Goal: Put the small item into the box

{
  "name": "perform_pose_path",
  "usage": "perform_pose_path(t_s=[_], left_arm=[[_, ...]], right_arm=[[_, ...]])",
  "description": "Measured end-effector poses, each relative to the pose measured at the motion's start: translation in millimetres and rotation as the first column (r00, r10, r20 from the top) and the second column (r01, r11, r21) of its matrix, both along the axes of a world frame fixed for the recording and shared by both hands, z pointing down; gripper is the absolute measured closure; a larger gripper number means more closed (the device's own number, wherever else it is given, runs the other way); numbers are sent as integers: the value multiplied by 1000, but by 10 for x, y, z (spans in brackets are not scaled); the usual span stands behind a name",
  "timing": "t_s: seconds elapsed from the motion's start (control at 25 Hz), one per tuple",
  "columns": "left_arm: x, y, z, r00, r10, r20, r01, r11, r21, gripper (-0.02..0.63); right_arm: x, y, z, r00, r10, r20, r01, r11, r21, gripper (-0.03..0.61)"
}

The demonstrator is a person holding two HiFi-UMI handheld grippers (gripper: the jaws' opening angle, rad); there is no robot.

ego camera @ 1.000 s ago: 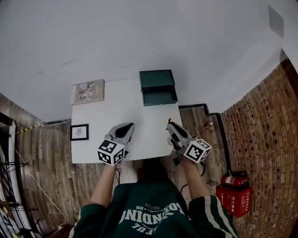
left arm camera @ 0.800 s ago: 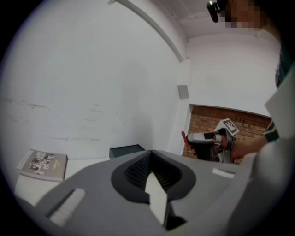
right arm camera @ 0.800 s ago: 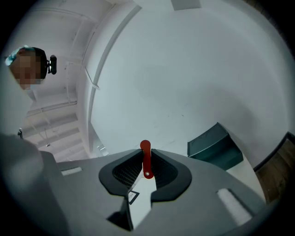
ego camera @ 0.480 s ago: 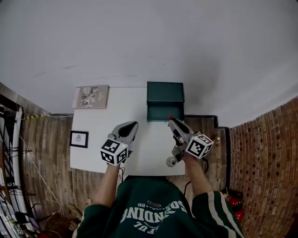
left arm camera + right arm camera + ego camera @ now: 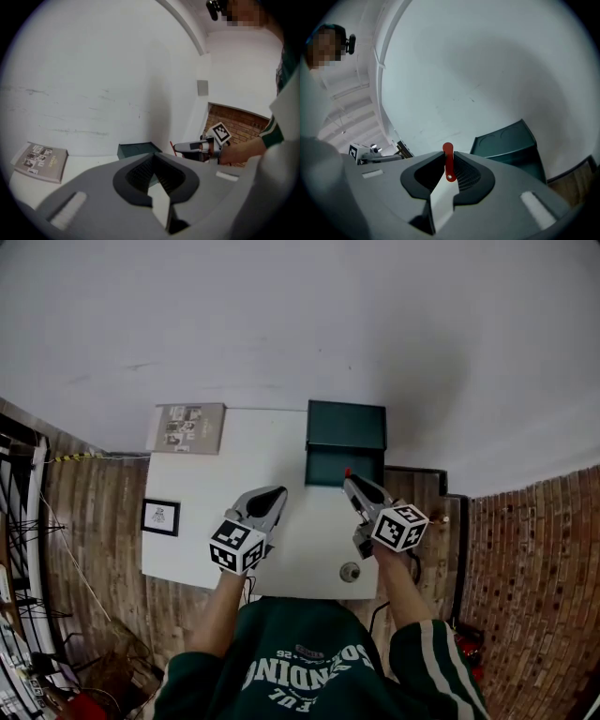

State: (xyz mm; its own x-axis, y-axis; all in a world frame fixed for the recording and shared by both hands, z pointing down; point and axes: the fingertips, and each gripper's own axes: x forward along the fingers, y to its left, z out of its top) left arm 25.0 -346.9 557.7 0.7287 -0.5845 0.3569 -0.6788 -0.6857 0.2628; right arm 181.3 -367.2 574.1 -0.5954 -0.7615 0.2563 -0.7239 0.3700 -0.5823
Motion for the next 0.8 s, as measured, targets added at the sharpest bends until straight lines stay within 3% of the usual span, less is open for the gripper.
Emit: perform_pose_path(t_s=[0.16, 0.4, 0.68, 0.8], left_arm=[[-70, 9, 93, 1000, -13, 3, 13, 1000, -24, 560], [-279, -9, 208, 999, -54, 6, 54, 997, -54, 560], [-581, 18, 314, 993, -119, 21, 120, 989, -82, 560], [-714, 27, 354, 989, -148, 27, 149, 984, -94, 560]], right_arm=[[-31, -212, 282, 978, -80, -193, 79, 997, -16, 520], [-75, -497, 931, 873, -231, -430, 187, 972, -142, 520], [-132, -702, 1494, 768, -365, -527, 213, 921, -326, 520], [-181, -739, 1676, 743, -414, -527, 219, 893, -392, 520]])
